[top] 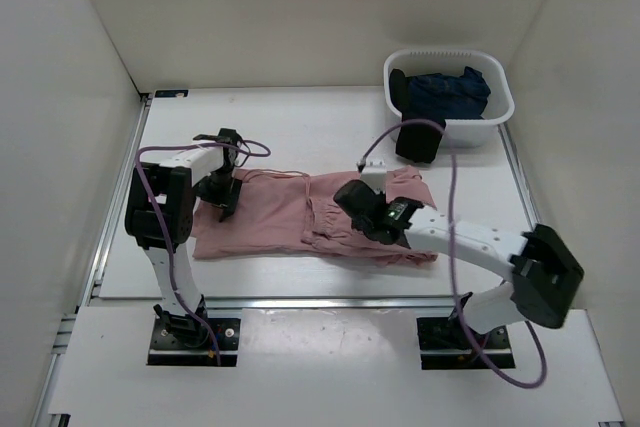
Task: Fold and stack the trousers
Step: Fold the trousers
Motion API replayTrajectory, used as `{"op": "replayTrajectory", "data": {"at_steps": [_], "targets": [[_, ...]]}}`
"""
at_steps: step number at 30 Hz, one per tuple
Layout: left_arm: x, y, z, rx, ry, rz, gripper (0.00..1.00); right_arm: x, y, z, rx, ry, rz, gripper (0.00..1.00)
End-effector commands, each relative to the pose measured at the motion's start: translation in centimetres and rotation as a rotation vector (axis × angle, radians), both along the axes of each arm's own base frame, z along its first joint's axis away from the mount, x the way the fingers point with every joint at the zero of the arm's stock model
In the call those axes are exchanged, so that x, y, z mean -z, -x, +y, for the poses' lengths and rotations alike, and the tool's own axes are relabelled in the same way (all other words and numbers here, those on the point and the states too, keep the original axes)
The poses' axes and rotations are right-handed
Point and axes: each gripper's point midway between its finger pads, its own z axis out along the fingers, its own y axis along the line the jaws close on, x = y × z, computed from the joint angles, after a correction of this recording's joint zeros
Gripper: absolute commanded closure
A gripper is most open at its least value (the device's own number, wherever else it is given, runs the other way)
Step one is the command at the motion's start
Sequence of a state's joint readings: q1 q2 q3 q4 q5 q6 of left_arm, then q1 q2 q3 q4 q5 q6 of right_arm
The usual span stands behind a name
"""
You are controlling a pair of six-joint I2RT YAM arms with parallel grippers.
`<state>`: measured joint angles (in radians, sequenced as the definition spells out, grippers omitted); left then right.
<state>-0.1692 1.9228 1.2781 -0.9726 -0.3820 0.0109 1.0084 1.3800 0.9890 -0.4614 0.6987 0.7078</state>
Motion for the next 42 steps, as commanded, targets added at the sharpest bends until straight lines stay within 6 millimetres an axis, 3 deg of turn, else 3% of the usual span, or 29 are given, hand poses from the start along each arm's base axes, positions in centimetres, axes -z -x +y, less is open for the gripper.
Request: {"op": "replayTrajectory", "data": {"at_steps": [1,2,4,6,8,9,10,11,12,13,15,16,21,25,28,29,31,32,34,35,37,38,40,41,42], "targets": [[-0.7,-1.5,0.2,-0.023,0.007,-0.080,0.11,8.0,2.0,0.1,-0.064,-0.054,0.245,1.00],[-0.7,-1.5,0.6,-0.034,0.007,-0.080,0.11,9.9,2.3,-0.1,-0.053,-0.049,0.302,1.00],[-0.8,-1.3,0.6,-0.034,0.005,-0.071,0.11,11.5,1.8,-1.8,0.001,-0.008,0.343,1.00],[-0.8,-1.2,0.9,-0.043,0.005,-0.071,0.11,10.6,0.5,-2.2,0.041,-0.001,0.344,1.00],[-1.1,-1.1,1.1,-0.043,-0.004,-0.072,0.11,7.1,-0.8,-2.0,0.033,-0.002,0.277,0.80],[-1.1,-1.1,1.1,-0.043,-0.004,-0.072,0.11,5.6,-1.2,-2.2,0.045,-0.005,0.245,0.62],[-1.1,-1.1,1.1,-0.043,-0.004,-0.072,0.11,2.9,-1.7,-2.8,0.066,-0.036,0.190,0.25],[-1.4,-1.2,1.0,-0.043,-0.003,-0.081,0.11,1.2,-2.0,-3.1,0.086,-0.052,0.155,0.14],[-1.4,-1.2,1.0,-0.043,-0.003,-0.081,0.11,0.6,-2.0,-5.3,0.154,-0.031,0.150,0.04],[-1.3,-1.2,0.9,-0.043,0.006,-0.080,0.11,-0.8,-2.0,-6.4,0.206,-0.086,0.130,0.02],[-1.8,-1.5,0.8,-0.043,0.009,-0.098,0.11,0.2,-1.3,-10.1,0.310,-0.110,0.187,0.01],[-2.1,-1.6,0.8,-0.043,0.011,-0.108,0.11,1.0,-0.9,-10.9,0.327,-0.130,0.222,0.01],[-2.9,-2.3,0.0,-0.040,0.060,-0.141,0.11,6.8,1.8,-13.6,0.323,-0.235,0.481,0.01],[-2.5,-2.2,-0.1,-0.040,0.067,-0.129,0.10,9.1,1.6,-13.3,0.324,-0.286,0.468,0.01],[-2.5,-2.2,-0.1,-0.040,0.067,-0.129,0.10,11.3,3.0,-12.8,0.348,-0.329,0.534,0.01],[-2.8,-2.3,-0.1,-0.040,0.069,-0.138,0.08,11.6,3.1,-12.8,0.356,-0.335,0.535,0.05],[-3.1,-2.3,-0.1,-0.039,0.070,-0.147,0.08,12.4,4.1,-12.7,0.376,-0.355,0.584,0.23],[-3.4,-2.4,0.2,-0.048,0.071,-0.158,0.08,12.7,4.3,-13.2,0.397,-0.355,0.591,0.43],[-4.4,-2.7,-0.1,-0.053,0.109,-0.191,0.07,11.5,3.9,-14.0,0.427,-0.367,0.574,0.76],[-5.0,-3.2,-0.4,-0.051,0.126,-0.215,0.05,10.7,4.6,-16.7,0.525,-0.305,0.556,0.98],[-5.9,-3.4,-0.7,-0.054,0.160,-0.235,0.04,7.8,3.6,-20.2,0.638,-0.263,0.475,1.00],[-6.5,-3.8,-0.9,-0.052,0.173,-0.258,0.04,6.1,4.5,-21.6,0.672,-0.234,0.456,1.00],[-6.7,-3.7,-1.1,-0.050,0.186,-0.253,0.04,2.9,4.1,-24.9,0.715,-0.140,0.363,1.00],[-7.0,-3.8,-1.1,-0.050,0.186,-0.253,0.04,-0.7,3.5,-25.7,0.716,-0.115,0.295,1.00],[-7.3,-4.0,-1.2,-0.049,0.188,-0.262,0.03,-2.6,3.2,-26.5,0.717,-0.077,0.257,1.00]]}}
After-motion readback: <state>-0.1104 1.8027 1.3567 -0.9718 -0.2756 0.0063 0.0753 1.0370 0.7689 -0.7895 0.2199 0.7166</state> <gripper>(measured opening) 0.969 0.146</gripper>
